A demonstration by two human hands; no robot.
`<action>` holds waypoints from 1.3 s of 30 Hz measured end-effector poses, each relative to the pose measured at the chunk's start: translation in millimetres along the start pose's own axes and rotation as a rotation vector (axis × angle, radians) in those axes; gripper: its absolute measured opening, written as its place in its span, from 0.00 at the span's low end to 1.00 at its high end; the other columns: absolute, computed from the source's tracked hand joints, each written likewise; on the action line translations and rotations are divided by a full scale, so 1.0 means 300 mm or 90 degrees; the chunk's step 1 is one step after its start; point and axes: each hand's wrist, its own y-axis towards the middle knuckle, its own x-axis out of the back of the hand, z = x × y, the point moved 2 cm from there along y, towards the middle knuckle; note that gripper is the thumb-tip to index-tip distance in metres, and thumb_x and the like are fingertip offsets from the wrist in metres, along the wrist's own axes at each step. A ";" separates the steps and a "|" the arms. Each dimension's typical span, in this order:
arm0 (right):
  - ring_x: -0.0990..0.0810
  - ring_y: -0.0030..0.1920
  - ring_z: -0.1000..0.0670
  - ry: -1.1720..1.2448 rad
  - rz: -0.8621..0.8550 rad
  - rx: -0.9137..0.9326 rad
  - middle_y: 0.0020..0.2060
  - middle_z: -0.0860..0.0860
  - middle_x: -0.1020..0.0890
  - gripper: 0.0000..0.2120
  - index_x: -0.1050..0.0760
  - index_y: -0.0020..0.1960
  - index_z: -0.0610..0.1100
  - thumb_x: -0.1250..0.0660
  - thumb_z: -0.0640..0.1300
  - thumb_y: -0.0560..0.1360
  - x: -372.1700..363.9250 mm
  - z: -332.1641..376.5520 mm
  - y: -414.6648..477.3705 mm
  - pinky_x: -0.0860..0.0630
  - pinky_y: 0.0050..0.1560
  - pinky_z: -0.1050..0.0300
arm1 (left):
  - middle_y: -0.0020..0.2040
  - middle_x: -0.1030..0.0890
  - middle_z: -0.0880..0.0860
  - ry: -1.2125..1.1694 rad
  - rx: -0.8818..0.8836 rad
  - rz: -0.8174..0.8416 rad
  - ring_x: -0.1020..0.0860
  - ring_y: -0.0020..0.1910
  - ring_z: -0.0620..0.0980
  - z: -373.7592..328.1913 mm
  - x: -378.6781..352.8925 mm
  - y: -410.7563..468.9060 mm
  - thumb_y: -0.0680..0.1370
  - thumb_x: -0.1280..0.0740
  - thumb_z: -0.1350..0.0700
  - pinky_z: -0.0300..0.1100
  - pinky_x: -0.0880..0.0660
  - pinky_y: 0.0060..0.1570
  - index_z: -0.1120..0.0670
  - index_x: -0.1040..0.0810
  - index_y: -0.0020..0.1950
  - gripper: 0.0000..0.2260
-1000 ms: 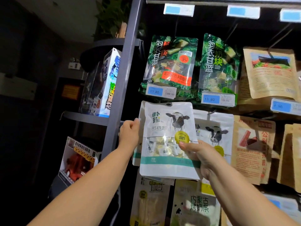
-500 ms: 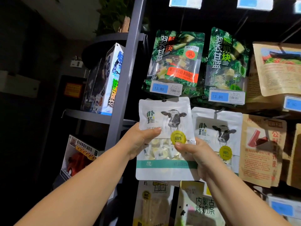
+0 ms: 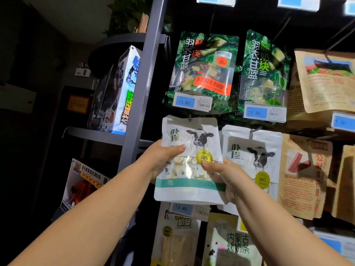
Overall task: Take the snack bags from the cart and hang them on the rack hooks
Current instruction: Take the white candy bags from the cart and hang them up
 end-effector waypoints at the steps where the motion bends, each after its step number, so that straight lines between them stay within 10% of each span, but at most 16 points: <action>1: 0.19 0.43 0.47 -0.005 -0.013 -0.009 0.41 0.46 0.16 0.17 0.22 0.51 0.40 0.21 0.44 0.67 -0.003 0.001 0.008 0.25 0.47 0.53 | 0.50 0.15 0.55 0.010 0.009 -0.004 0.16 0.44 0.50 0.001 0.005 0.011 0.74 0.29 0.62 0.40 0.21 0.34 0.55 0.22 0.57 0.12; 6: 0.21 0.57 0.39 -0.077 -0.004 -0.019 0.58 0.44 0.19 0.46 0.27 0.66 0.42 0.20 0.57 0.53 -0.019 -0.027 0.060 0.25 0.55 0.44 | 0.48 0.15 0.54 0.113 0.040 -0.077 0.17 0.47 0.53 0.015 0.041 0.068 0.72 0.26 0.57 0.47 0.21 0.44 0.55 0.22 0.56 0.14; 12: 0.21 0.60 0.44 -0.122 0.036 -0.009 0.64 0.47 0.22 0.51 0.34 0.71 0.46 0.20 0.57 0.53 -0.036 -0.050 0.066 0.28 0.63 0.42 | 0.52 0.18 0.53 0.183 0.006 -0.155 0.19 0.48 0.51 0.045 0.064 0.117 0.69 0.22 0.52 0.42 0.24 0.40 0.54 0.26 0.59 0.23; 17: 0.31 0.70 0.41 -0.213 0.019 -0.009 0.75 0.45 0.36 0.42 0.49 0.79 0.46 0.27 0.47 0.74 -0.045 -0.051 0.038 0.32 0.68 0.45 | 0.53 0.17 0.50 0.245 -0.005 -0.164 0.19 0.51 0.52 0.108 0.097 0.189 0.59 0.21 0.42 0.53 0.23 0.58 0.51 0.24 0.60 0.32; 28: 0.31 0.71 0.45 -0.327 -0.039 0.039 0.74 0.45 0.35 0.36 0.44 0.77 0.48 0.30 0.49 0.76 -0.035 -0.063 -0.011 0.31 0.64 0.52 | 0.70 0.40 0.54 0.476 -0.125 -0.393 0.39 0.68 0.57 0.125 0.020 0.084 0.69 0.24 0.48 0.53 0.34 0.63 0.50 0.41 0.69 0.36; 35: 0.27 0.64 0.51 -0.325 -0.139 0.129 0.65 0.49 0.27 0.20 0.31 0.67 0.49 0.31 0.48 0.76 0.061 -0.078 -0.151 0.28 0.61 0.56 | 0.64 0.36 0.51 0.638 -0.316 -0.327 0.41 0.67 0.54 0.148 -0.165 -0.054 0.70 0.26 0.53 0.46 0.44 0.67 0.44 0.28 0.61 0.21; 39: 0.22 0.57 0.50 -0.251 -0.208 0.117 0.58 0.50 0.22 0.12 0.27 0.53 0.55 0.29 0.45 0.74 0.222 -0.148 -0.301 0.24 0.58 0.50 | 0.56 0.27 0.50 0.475 -0.311 -0.125 0.31 0.58 0.49 0.238 -0.373 -0.160 0.75 0.31 0.57 0.39 0.37 0.56 0.50 0.27 0.56 0.11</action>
